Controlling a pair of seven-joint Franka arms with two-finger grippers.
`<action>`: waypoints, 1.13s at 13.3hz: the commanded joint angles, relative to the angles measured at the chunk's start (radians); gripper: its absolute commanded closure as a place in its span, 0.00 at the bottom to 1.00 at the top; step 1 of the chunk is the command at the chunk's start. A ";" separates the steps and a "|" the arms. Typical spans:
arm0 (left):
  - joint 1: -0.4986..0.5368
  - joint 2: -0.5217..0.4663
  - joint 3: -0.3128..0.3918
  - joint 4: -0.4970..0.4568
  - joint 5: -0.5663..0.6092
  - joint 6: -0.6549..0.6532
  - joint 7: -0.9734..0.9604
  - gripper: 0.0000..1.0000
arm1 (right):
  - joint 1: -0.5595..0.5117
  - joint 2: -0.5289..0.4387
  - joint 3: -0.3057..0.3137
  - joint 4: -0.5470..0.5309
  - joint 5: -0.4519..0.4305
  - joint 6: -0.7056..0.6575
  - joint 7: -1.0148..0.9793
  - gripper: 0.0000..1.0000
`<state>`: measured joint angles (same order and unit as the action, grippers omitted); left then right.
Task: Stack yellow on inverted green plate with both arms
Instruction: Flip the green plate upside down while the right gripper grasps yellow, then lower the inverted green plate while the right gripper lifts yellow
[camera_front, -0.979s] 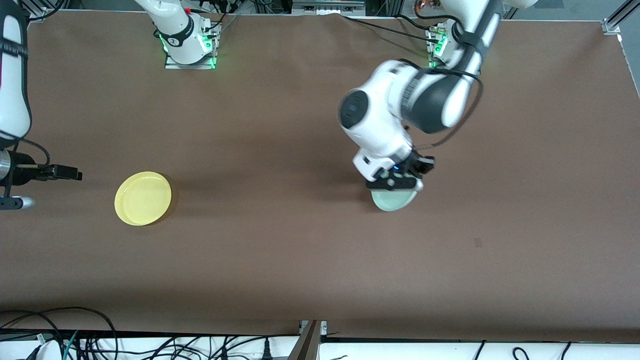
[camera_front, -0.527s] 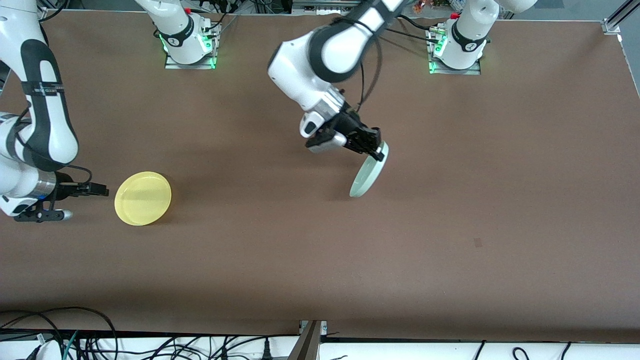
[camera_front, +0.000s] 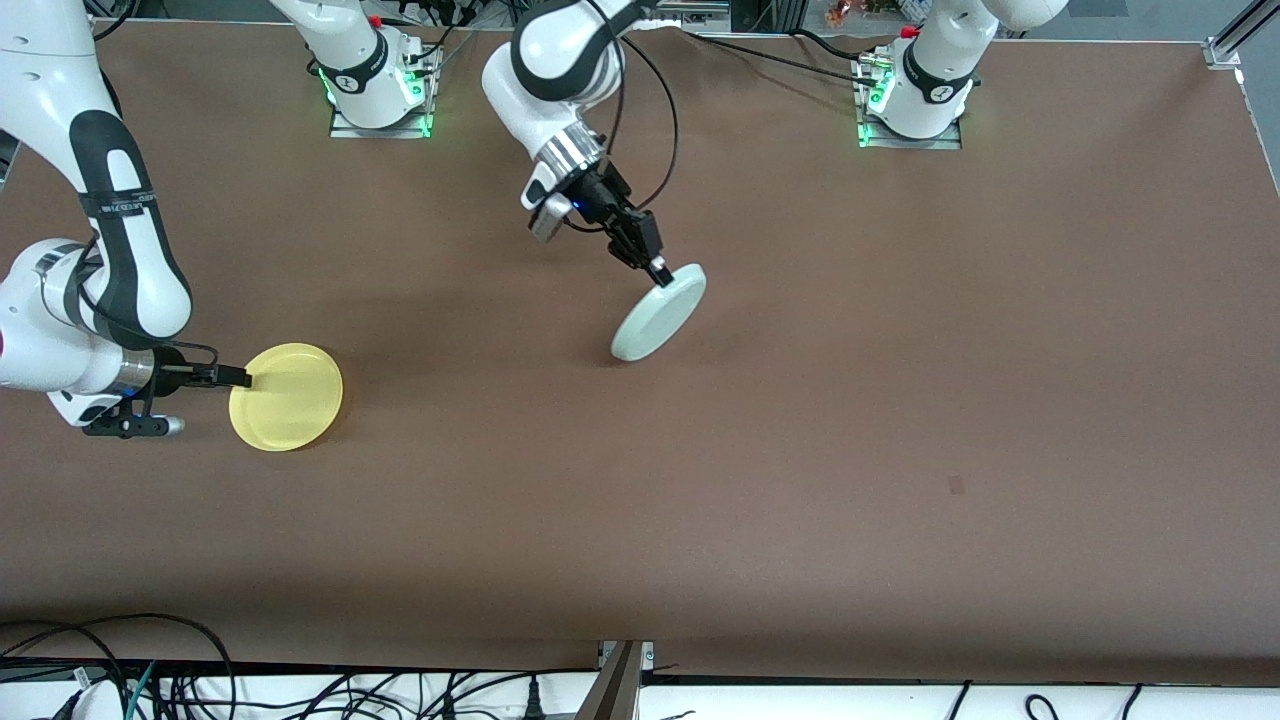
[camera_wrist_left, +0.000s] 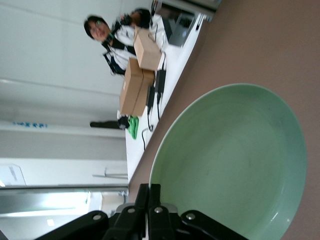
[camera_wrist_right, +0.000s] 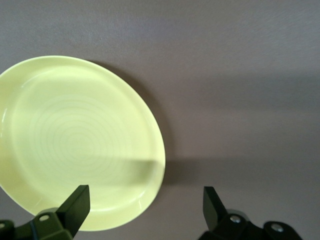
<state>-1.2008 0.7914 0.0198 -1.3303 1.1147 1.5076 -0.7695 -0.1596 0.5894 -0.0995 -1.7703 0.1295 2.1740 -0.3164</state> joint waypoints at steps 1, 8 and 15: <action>-0.049 0.130 0.022 0.132 0.074 -0.012 -0.039 1.00 | -0.043 0.026 0.006 -0.002 0.105 0.017 -0.130 0.00; -0.103 0.223 0.022 0.154 0.211 -0.012 -0.122 1.00 | -0.061 0.078 0.004 0.012 0.240 0.046 -0.288 0.00; -0.138 0.279 0.022 0.155 0.211 -0.015 -0.180 1.00 | -0.057 0.075 0.006 0.029 0.225 0.036 -0.323 0.92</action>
<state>-1.3201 1.0243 0.0324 -1.2156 1.3121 1.4980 -0.9348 -0.2083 0.6615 -0.1007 -1.7535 0.3451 2.2155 -0.5963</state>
